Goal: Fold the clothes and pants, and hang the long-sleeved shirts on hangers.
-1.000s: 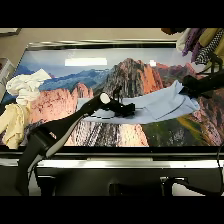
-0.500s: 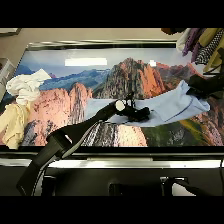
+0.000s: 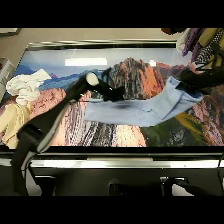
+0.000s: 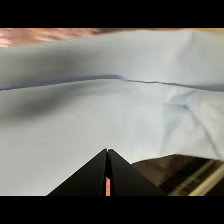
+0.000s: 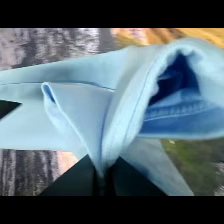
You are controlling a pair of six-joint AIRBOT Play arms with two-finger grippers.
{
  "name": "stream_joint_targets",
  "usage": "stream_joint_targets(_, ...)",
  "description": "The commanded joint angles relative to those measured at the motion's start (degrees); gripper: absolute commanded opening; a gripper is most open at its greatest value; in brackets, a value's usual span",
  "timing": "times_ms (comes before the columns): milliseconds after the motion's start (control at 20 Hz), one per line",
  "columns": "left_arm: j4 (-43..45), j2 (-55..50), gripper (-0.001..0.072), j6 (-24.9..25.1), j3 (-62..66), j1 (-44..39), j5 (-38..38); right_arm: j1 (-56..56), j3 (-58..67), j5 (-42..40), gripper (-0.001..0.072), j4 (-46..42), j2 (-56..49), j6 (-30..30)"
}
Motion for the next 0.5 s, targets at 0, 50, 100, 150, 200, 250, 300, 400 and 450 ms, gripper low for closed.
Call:
stream_joint_targets(0,14.3,10.4,0.0018,1.1,0.0,9.6,-16.5,8.8,0.0,-5.0,0.0032,2.2,-0.7,4.6)
stream_joint_targets(50,16.5,13.2,0.0019,1.2,0.0,12.3,-19.8,11.6,0.0,-6.8,0.0032,2.2,-1.1,5.9)
stream_joint_targets(100,17.9,15.6,0.0020,1.3,0.0,14.8,-22.2,14.5,0.1,-8.8,0.0032,2.2,-1.6,7.1)
stream_joint_targets(150,18.8,17.9,0.0019,1.3,0.0,17.3,-24.0,16.9,0.1,-10.4,0.0032,2.1,-2.3,8.4)
stream_joint_targets(200,19.0,19.7,0.0020,1.3,0.0,19.4,-25.0,19.3,0.1,-11.7,0.0032,2.1,-3.1,9.9)
stream_joint_targets(250,19.0,21.4,0.0020,1.3,0.0,21.5,-25.2,21.2,0.1,-12.9,0.0032,2.1,-4.0,11.1)
stream_joint_targets(300,19.0,22.8,0.0020,1.3,0.0,23.1,-25.2,23.2,0.1,-14.2,0.0032,2.3,-4.9,11.8)
stream_joint_targets(400,19.0,24.5,0.0020,1.3,0.0,25.6,-25.2,26.6,0.1,-17.2,0.0032,2.7,-6.4,12.7)
stream_joint_targets(450,19.0,24.9,0.0020,1.3,0.0,26.5,-25.2,28.0,0.1,-18.6,0.0032,3.1,-7.2,13.1)
